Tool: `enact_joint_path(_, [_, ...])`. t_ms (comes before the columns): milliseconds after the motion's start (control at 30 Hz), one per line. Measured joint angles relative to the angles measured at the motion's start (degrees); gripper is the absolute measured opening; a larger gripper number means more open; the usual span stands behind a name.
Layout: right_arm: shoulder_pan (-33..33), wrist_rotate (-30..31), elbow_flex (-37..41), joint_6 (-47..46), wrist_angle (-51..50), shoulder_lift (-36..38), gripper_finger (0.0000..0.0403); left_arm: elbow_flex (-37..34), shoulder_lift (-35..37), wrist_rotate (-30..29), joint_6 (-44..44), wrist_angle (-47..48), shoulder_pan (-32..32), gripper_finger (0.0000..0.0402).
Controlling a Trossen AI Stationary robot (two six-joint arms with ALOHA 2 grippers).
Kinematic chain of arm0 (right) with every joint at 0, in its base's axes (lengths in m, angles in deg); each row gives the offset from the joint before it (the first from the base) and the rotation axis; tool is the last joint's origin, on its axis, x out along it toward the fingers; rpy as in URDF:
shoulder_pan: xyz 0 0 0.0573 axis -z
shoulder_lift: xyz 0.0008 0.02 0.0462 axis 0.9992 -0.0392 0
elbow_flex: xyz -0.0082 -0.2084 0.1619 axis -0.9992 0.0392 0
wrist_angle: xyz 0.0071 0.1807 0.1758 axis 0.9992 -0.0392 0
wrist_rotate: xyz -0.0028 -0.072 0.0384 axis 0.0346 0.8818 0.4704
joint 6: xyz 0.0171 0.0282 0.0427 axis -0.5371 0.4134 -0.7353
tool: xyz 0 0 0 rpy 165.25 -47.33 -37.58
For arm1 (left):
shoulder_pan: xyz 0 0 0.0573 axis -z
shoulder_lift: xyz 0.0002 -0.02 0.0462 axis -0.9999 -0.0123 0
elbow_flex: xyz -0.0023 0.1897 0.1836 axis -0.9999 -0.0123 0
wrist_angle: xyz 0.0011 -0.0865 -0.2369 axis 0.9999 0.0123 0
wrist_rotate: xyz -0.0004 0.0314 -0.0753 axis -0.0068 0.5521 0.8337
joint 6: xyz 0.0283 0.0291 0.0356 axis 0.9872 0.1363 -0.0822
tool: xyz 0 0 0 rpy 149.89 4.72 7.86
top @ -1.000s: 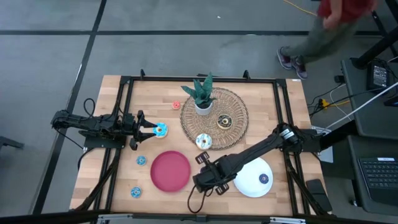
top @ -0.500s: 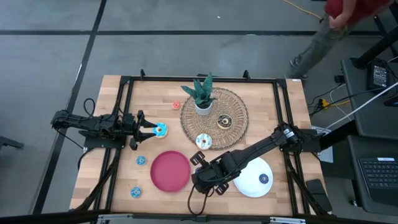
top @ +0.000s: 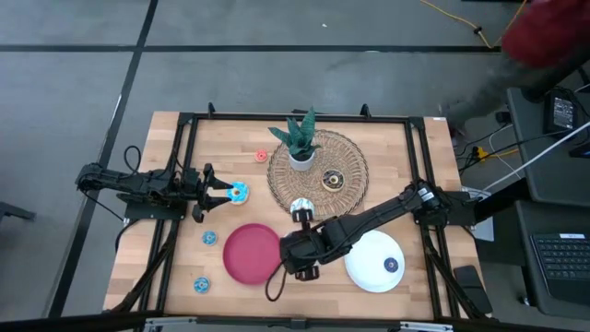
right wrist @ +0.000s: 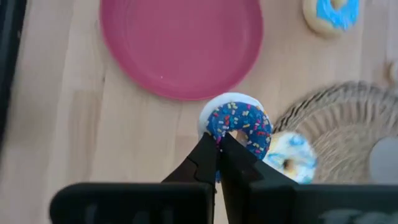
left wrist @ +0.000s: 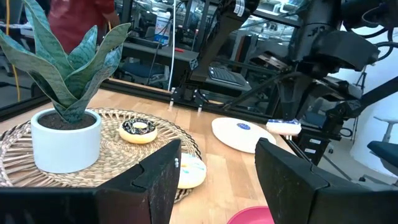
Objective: Pick & Place donuts
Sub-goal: Put the dark blue donut on the white plate
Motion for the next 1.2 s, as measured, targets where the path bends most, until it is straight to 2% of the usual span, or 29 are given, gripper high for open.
enact_joint_path(167, [-0.1,1.4,1.5,-7.6,0.4,0.1,0.0011,0.0,0.0,0.0,0.0,0.0,0.0,0.0198])
enact_joint_path(400, [-0.5,1.5,6.8,-25.2,-0.7,0.3,0.001,0.0,0.0,0.0,0.0,0.0,0.0,0.0198])
enact_joint_path(667, [-2.7,1.4,13.7,-46.0,-2.0,3.7,0.001,0.0,0.0,0.0,0.0,0.0,0.0,0.0198])
enact_joint_path(1033, [-9.9,-0.9,30.4,-61.7,-2.3,15.6,0.001,0.0,0.0,0.0,0.0,0.0,0.0,0.0198])
enact_joint_path(1200, [-14.1,-3.7,35.2,-67.8,-2.4,19.9,0.001,0.0,0.0,0.0,0.0,0.0,0.0,0.0198])
